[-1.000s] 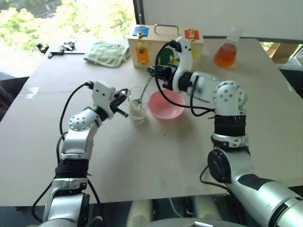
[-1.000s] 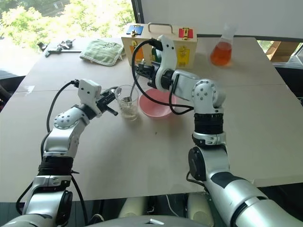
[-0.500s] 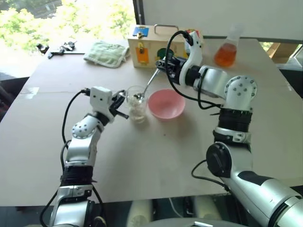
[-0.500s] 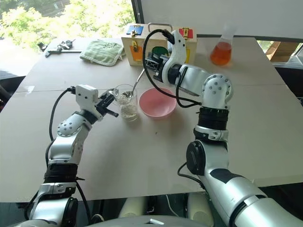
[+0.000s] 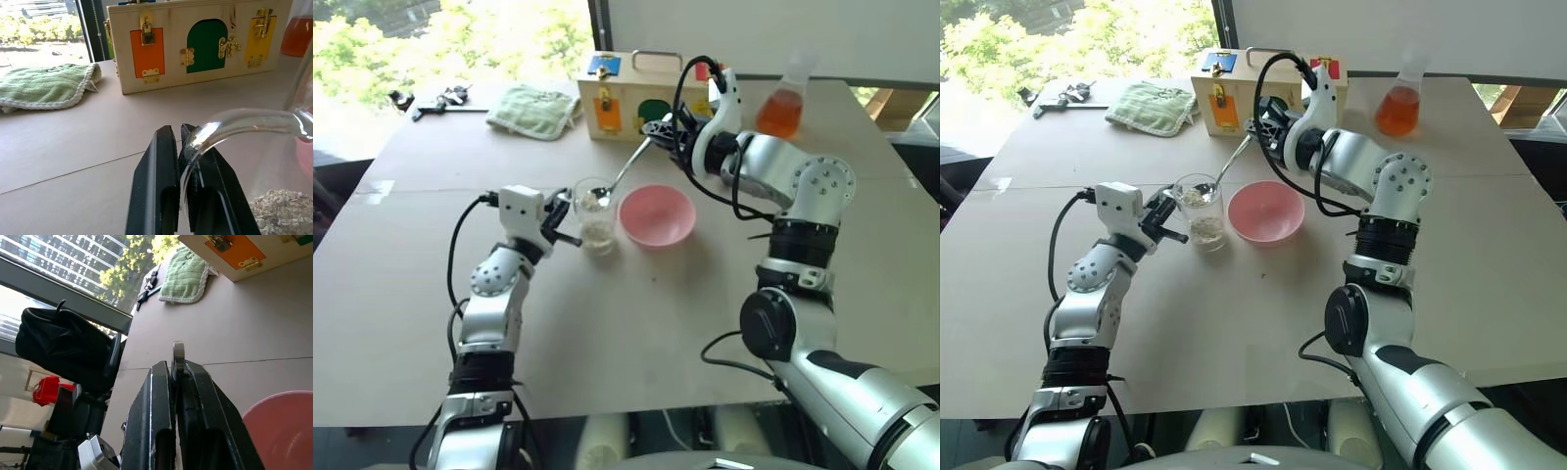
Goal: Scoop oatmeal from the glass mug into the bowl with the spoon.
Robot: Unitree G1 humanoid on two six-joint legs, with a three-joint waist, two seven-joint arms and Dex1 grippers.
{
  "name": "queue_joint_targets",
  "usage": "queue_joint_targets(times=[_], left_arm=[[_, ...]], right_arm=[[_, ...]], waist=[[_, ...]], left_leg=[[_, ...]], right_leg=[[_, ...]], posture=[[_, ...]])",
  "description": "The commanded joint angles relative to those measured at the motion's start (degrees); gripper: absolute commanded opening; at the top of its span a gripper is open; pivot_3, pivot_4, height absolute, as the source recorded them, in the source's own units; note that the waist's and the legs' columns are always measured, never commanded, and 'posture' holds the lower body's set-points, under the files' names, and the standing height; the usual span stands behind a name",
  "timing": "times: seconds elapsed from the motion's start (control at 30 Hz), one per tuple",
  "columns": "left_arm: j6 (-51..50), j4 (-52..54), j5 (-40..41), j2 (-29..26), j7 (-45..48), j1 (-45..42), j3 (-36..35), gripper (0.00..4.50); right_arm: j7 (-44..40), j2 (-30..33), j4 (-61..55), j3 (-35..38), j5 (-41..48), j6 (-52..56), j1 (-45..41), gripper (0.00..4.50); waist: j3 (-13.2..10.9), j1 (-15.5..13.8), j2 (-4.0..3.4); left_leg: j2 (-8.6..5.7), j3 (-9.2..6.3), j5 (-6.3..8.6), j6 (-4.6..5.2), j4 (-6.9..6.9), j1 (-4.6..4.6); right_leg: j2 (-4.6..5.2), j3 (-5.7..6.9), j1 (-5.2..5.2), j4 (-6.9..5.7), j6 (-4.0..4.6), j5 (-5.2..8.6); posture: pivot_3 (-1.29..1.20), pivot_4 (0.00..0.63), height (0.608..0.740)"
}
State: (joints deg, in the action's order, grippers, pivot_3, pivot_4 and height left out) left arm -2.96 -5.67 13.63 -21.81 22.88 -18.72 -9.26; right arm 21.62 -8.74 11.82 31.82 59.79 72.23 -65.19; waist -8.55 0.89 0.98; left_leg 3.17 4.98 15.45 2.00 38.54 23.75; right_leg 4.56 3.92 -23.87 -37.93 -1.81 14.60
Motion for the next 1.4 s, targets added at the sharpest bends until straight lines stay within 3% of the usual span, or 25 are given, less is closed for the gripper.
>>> queue_joint_targets(times=[0.03, 0.53, 0.93, 1.17, 1.4], left_arm=[[1.0, 2.7, 0.7, 1.0, -1.5, 0.0, -1.6, 0.03], [-1.5, 4.9, 2.6, 1.1, -0.3, -0.1, -2.5, 0.03], [-2.2, 1.9, 4.0, -1.7, 0.2, -1.2, -6.1, 0.03], [-1.5, -1.4, 4.5, -4.7, 0.7, -1.8, -9.1, 0.03], [-1.4, -2.4, 4.8, -5.3, 1.2, -2.2, -9.6, 0.03]], right_arm=[[1.9, -1.3, -0.7, 0.3, 4.0, -1.1, -2.6, 0.00], [5.7, -0.1, 0.6, 0.2, 14.2, -8.1, -2.8, 0.00], [12.9, 10.0, -3.7, 0.0, 26.0, -9.4, 3.6, 0.00], [8.1, 15.0, -2.1, -2.9, 21.7, -11.3, 9.5, 0.00], [-6.7, 20.2, -4.6, -15.6, 4.4, -15.4, 14.9, 0.00]], waist=[[0.0, 0.0, 0.00], [0.0, 0.1, -0.01], [0.0, 0.1, -0.01], [0.0, 0.1, -0.01], [0.0, 0.1, -0.02]], left_leg=[[0.00, 0.00, 0.00, 0.00, 0.00, 0.00], [0.02, 0.01, 0.00, 0.00, -0.05, 0.05], [0.04, 0.01, 0.00, 0.00, -0.09, 0.07], [0.04, 0.03, 0.00, 0.00, -0.10, 0.05], [0.05, 0.03, 0.00, 0.01, -0.10, 0.05]], right_leg=[[0.00, 0.00, 0.00, 0.01, 0.00, 0.00], [-0.01, 0.01, -0.01, 0.05, 0.00, 0.00], [-0.01, 0.02, -0.01, 0.07, 0.00, 0.00], [-0.01, -0.02, -0.03, 0.10, 0.00, 0.00], [-0.01, -0.03, -0.04, 0.14, -0.01, 0.00]], posture=[[0.00, 0.150, 0.740], [0.00, 0.150, 0.740], [0.00, 0.150, 0.740], [0.00, 0.150, 0.740], [0.00, 0.150, 0.740]])
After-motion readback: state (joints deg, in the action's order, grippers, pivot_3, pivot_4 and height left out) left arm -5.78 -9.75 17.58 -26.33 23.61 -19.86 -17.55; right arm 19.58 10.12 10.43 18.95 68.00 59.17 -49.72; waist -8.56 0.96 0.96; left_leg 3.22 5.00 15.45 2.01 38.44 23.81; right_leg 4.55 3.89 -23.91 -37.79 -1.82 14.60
